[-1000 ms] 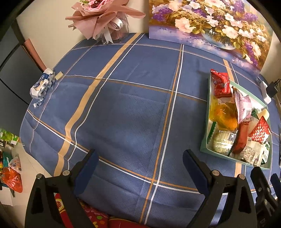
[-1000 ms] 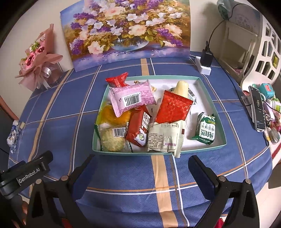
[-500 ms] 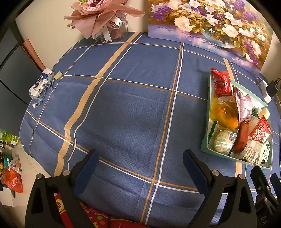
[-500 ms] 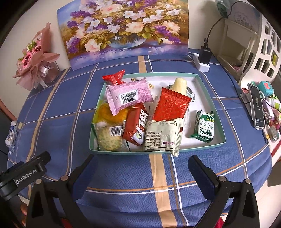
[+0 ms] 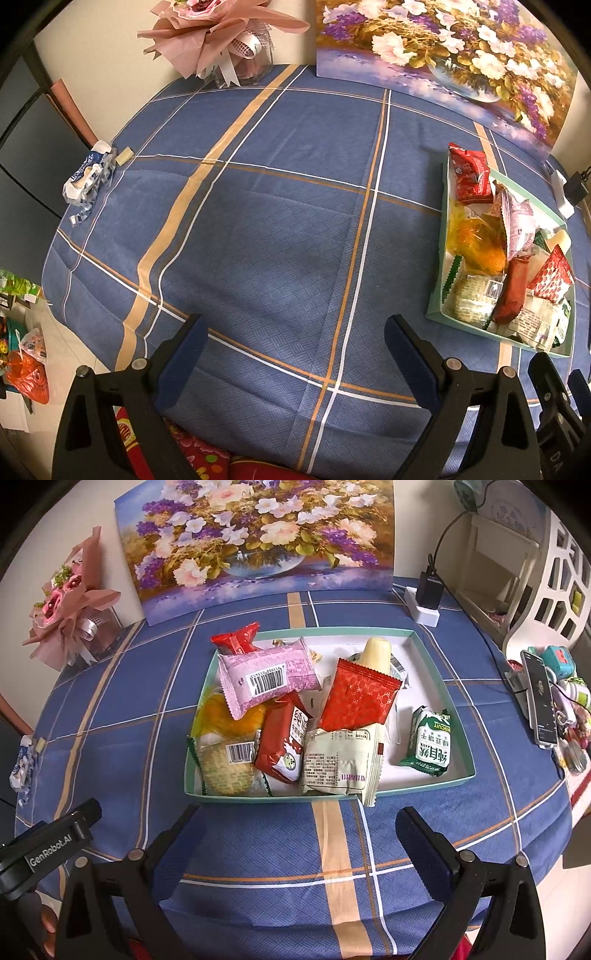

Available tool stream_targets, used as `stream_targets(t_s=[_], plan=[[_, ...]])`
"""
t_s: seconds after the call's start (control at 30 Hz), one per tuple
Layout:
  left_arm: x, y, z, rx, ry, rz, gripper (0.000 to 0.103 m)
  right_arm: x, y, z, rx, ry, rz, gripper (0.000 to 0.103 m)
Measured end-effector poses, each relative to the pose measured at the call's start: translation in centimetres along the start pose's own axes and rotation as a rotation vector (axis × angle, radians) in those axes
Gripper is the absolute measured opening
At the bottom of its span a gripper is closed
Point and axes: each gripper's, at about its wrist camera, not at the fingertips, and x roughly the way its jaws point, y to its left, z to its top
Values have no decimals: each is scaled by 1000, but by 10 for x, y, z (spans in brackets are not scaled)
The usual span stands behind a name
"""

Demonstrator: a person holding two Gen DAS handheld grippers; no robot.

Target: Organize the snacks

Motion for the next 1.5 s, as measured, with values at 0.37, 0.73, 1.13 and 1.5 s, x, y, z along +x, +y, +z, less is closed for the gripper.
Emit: stream_targets(t_s=[0.37, 0.73, 1.13, 1.5], plan=[[1, 1, 0, -1, 1, 1, 96, 2, -2, 0, 10, 10, -4, 103], [2, 2, 0, -1, 3, 1, 96, 3, -2, 0, 10, 13, -5, 103], [2, 4, -3, -10, 6, 2, 96, 4, -2, -1, 12, 17, -6, 103], [3, 4, -3, -14, 10, 3, 96, 5, -3, -1, 26, 28, -13, 103]])
